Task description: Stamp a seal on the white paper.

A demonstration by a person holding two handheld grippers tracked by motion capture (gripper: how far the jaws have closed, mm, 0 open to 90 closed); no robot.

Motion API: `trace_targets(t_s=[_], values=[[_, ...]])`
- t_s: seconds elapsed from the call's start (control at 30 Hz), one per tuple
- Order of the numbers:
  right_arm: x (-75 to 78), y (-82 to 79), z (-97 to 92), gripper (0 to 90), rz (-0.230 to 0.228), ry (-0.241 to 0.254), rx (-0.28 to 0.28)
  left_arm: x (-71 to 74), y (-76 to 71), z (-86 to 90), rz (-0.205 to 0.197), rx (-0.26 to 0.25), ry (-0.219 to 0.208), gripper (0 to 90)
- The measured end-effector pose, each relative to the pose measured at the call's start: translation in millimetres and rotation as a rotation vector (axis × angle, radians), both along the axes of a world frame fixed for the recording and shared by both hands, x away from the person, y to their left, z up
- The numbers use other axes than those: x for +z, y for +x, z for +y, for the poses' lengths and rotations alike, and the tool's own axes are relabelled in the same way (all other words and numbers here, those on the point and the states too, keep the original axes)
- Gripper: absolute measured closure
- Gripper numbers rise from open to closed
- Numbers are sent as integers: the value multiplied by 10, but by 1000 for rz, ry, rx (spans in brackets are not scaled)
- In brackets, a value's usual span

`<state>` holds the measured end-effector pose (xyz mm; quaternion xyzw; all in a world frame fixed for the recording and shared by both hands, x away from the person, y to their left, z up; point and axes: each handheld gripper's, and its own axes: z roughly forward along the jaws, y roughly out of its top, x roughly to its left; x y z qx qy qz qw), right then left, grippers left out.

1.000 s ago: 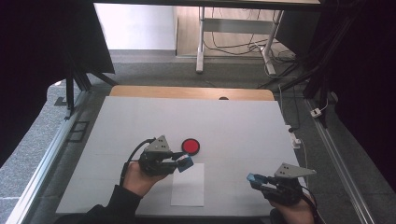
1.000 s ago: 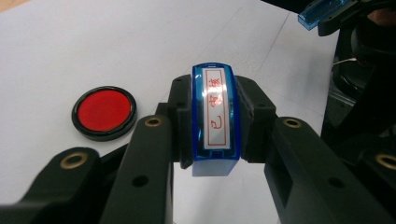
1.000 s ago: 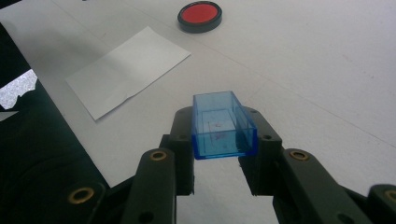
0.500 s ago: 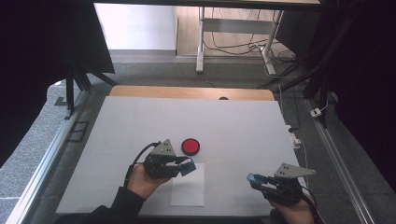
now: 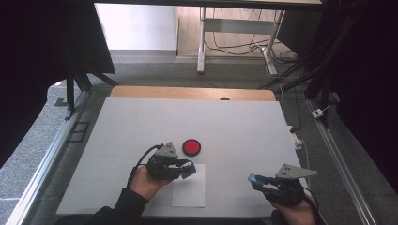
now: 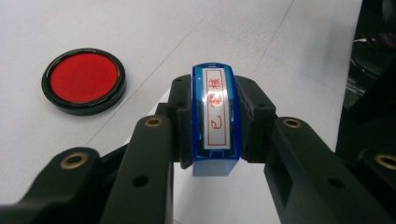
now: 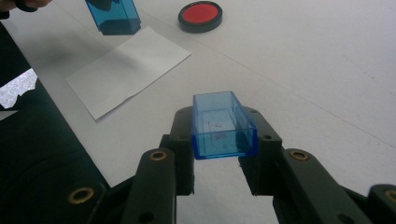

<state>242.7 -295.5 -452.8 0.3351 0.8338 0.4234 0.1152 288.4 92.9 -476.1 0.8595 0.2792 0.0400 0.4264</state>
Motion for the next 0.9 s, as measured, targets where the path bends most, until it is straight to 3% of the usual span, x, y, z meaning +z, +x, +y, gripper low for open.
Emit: trace_targets(t_s=[0.17,0.9], values=[[0,0,0,686,1,1,0,-53,11,-17,-8,0,27,700],[0,2,0,686,3,1,-2,-272,66,-97,37,2,67,700]])
